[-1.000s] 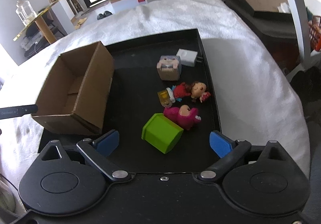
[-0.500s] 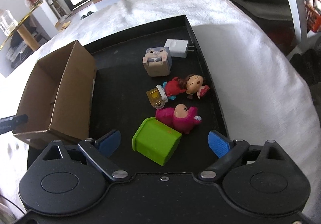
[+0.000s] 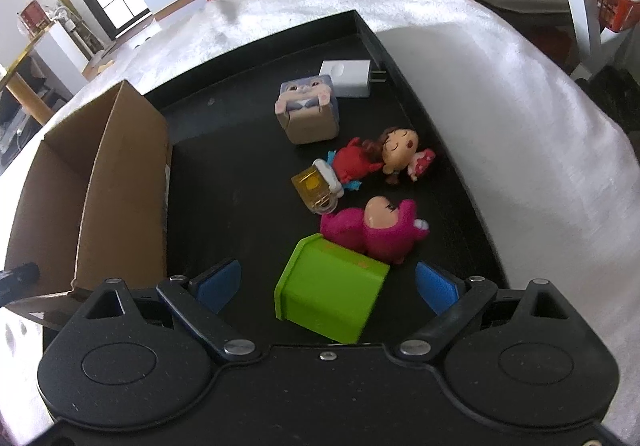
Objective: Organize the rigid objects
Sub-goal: 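Move the right tool down to the green cube and close on it, then carry the green cube with the right tool over the cardboard box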
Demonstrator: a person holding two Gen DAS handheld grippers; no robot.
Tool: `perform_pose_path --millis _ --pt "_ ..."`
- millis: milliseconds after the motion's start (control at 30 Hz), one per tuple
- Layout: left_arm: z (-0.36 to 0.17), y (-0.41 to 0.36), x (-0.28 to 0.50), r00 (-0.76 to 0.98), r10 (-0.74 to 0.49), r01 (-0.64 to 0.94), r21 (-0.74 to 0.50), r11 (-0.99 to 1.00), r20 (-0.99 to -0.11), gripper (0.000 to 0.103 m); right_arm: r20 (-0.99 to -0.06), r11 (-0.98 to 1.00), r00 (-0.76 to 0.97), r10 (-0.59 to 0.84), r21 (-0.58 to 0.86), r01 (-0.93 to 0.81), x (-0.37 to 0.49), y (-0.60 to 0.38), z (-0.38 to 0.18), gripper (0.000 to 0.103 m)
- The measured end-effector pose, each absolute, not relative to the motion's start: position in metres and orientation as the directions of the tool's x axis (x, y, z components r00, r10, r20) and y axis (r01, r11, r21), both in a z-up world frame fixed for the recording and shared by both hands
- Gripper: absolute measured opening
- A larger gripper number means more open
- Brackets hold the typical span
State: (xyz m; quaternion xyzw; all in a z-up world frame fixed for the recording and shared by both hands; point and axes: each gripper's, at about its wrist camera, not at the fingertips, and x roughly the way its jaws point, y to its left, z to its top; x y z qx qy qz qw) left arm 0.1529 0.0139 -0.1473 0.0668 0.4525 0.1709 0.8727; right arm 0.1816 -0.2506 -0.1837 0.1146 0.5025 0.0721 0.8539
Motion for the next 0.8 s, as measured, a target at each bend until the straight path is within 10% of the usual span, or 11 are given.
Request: perform_pose_path --millis 167,800 --pt "-0.147 0.012 0.153 0.54 0.363 -0.233 0.28 0.931 -0.759 0.011 -0.852 0.972 0.477 0.215 0.233 -0.023 0.184 -0.242 -0.19 0.057" --pt "-0.145 0.003 0.153 0.545 0.375 -0.267 0.268 0.926 -0.75 0.01 -0.771 0.954 0.564 0.297 0.268 -0.135 0.177 -0.233 -0.141 0.056"
